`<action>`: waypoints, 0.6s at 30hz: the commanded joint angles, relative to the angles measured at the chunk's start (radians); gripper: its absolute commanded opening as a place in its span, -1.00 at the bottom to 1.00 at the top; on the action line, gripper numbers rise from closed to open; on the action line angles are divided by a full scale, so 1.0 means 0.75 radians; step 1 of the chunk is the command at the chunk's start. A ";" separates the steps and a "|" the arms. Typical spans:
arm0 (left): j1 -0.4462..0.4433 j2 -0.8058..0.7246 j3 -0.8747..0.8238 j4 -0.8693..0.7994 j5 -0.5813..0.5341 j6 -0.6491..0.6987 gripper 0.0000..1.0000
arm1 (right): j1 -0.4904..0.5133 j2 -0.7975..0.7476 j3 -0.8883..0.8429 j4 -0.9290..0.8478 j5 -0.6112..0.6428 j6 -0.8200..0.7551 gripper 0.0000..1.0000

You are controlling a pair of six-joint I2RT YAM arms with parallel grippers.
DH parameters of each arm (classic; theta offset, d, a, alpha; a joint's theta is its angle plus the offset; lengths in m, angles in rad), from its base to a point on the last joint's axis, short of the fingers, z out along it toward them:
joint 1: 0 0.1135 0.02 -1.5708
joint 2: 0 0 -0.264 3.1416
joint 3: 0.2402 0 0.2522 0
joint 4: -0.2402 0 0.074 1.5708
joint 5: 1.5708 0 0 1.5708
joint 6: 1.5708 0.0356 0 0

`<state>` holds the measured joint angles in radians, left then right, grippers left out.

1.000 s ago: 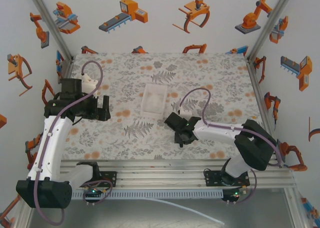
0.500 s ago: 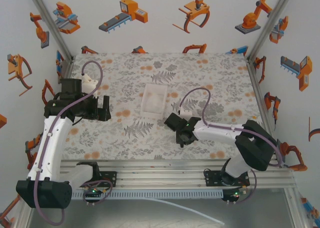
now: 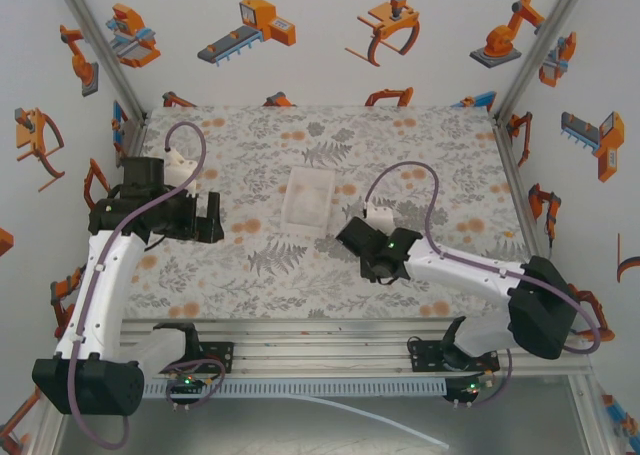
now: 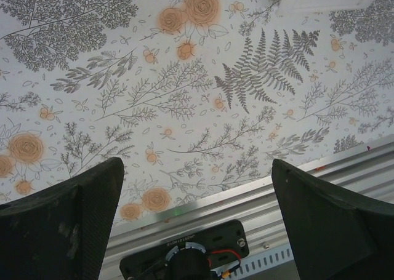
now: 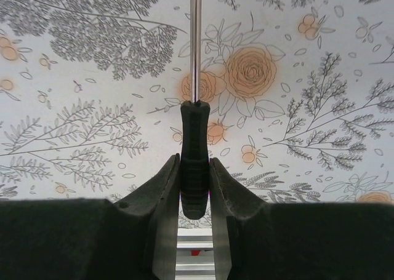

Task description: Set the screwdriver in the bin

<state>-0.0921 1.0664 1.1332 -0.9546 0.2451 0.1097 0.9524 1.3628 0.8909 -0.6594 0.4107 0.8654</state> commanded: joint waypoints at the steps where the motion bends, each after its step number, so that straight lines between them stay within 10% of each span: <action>1: -0.004 -0.039 -0.025 -0.038 0.034 0.022 0.95 | -0.002 0.008 0.107 -0.075 0.082 -0.064 -0.56; 18: 0.051 -0.110 -0.003 -0.055 0.087 0.007 0.95 | -0.087 0.392 0.766 -0.093 -0.083 -0.364 -0.53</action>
<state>-0.0635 1.0042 1.1191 -0.9661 0.2790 0.1097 0.8928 1.6127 1.4033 -0.7097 0.3775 0.6552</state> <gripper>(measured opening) 0.974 0.254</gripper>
